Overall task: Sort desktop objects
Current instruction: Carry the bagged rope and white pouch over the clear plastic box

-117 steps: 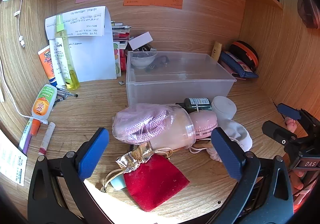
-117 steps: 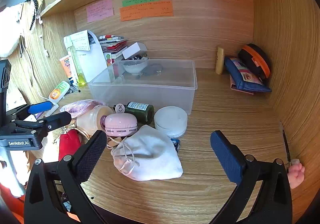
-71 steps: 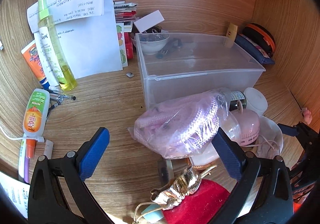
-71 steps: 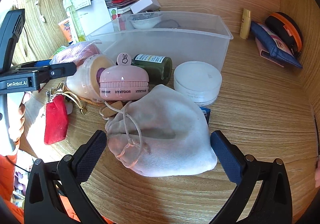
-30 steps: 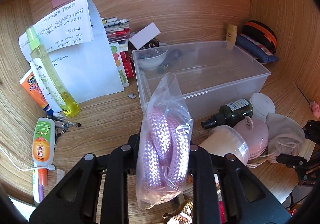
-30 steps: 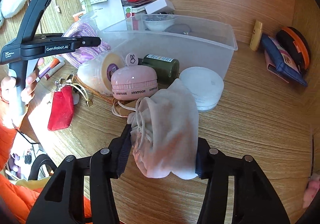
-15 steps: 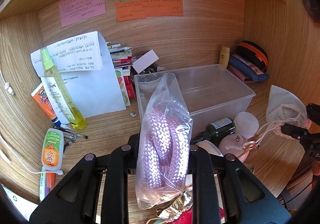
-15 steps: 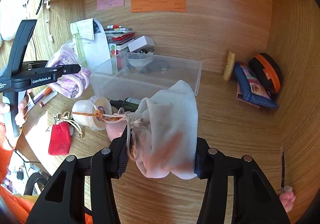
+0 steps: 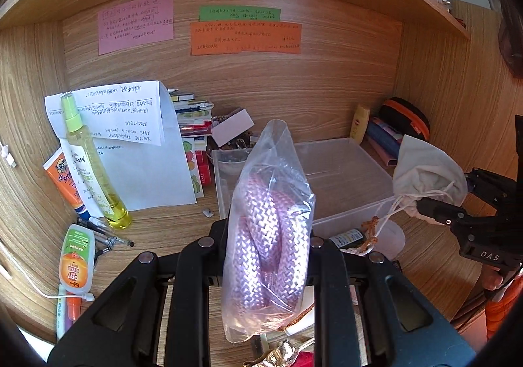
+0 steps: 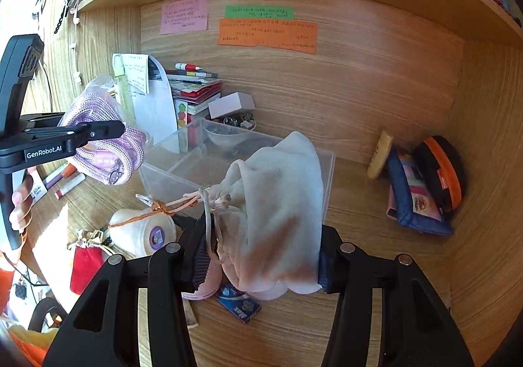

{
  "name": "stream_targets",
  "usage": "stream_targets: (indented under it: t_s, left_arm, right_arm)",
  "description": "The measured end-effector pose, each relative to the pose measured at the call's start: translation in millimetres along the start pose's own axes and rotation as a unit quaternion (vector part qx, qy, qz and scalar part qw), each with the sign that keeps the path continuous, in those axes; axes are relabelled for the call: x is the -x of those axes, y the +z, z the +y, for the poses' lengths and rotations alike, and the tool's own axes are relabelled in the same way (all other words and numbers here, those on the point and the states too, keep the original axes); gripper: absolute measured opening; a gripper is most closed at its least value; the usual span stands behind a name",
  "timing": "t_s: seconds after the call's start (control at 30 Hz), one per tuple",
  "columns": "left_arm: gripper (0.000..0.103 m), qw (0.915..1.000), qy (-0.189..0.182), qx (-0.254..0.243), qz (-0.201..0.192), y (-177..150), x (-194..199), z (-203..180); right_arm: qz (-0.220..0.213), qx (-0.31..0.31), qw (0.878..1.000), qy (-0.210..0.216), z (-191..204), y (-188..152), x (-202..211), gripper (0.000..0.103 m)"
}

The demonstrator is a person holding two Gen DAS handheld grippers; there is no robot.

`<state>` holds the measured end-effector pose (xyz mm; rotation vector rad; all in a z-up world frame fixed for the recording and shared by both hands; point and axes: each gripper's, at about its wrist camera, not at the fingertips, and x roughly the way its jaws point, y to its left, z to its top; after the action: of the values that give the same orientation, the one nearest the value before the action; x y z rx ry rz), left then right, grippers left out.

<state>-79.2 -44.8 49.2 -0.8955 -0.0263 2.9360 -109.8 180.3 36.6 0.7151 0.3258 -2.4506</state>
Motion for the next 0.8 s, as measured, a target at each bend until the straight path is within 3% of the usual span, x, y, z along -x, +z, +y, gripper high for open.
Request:
stream_targets:
  t_s: [0.43,0.8]
  left_arm:
    - [0.021,1.0,-0.004,0.003,-0.008,28.8,-26.1,-0.9]
    - [0.021,0.9989,-0.022,0.026,0.033,37.1,-80.4,6.1]
  right_arm:
    - [0.015,-0.009,1.0,0.022,-14.9,31.6,-42.6,0.047]
    - [0.049,-0.023,0.998,0.036,-32.0,41.2,-79.5,0.047]
